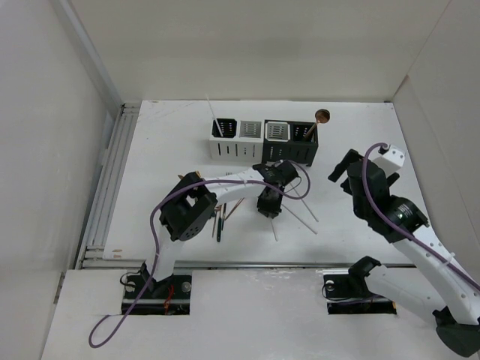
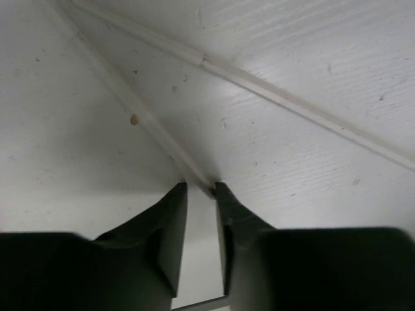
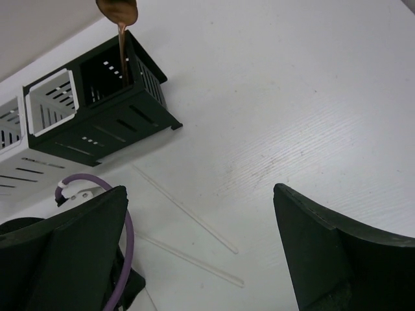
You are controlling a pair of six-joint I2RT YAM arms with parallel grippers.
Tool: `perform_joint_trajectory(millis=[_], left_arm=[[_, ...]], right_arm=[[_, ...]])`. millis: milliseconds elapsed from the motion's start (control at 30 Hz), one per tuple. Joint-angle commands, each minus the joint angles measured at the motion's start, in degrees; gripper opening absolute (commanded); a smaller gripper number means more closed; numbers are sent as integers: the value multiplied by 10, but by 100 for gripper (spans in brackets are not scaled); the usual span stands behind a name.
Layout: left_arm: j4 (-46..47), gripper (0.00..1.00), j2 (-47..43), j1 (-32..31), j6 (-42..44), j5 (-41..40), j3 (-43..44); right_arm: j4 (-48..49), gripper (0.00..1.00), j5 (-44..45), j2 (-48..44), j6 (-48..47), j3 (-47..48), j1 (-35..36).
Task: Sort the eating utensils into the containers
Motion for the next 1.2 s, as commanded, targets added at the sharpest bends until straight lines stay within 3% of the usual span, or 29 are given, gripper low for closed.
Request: perform_joint_trajectory(millis=[0,33,200,333,633,800,900,933,1000,1033,1167], left_arm=[[27,18,48,12,-19,21,-47],[34,0,48,12,-29,21,-72],[54,0,10,12,-40,31,-112],[30,0,-56,12,-24,-24,-118],[4,0,-178,40,69,-88,-23],[27,0,-238,40,135,-131,37],[155,0,-310,68,190,-220,-18],[236,0,-342,99,200,-236,-37],[309,0,-356,129,235,-252,-75],[379,0,-356,139,251,-252,-87],[506,0,-297,188,297,-271,-102]], right_arm=[[-11,98,28,-21,-18,-2,5],[-3,98,23,-21,-18,-8,5],[22,93,-16,-46,-18,-33,10],[50,92,-55,-40,-64,-18,10],[70,100,-219,6,-135,74,10],[70,100,-266,89,-166,136,3],[105,100,-299,128,-189,176,-30],[114,100,-310,156,-201,187,-39],[141,100,-347,185,-214,220,-64],[149,100,-354,211,-227,228,-69],[182,100,-378,258,-247,248,-88]])
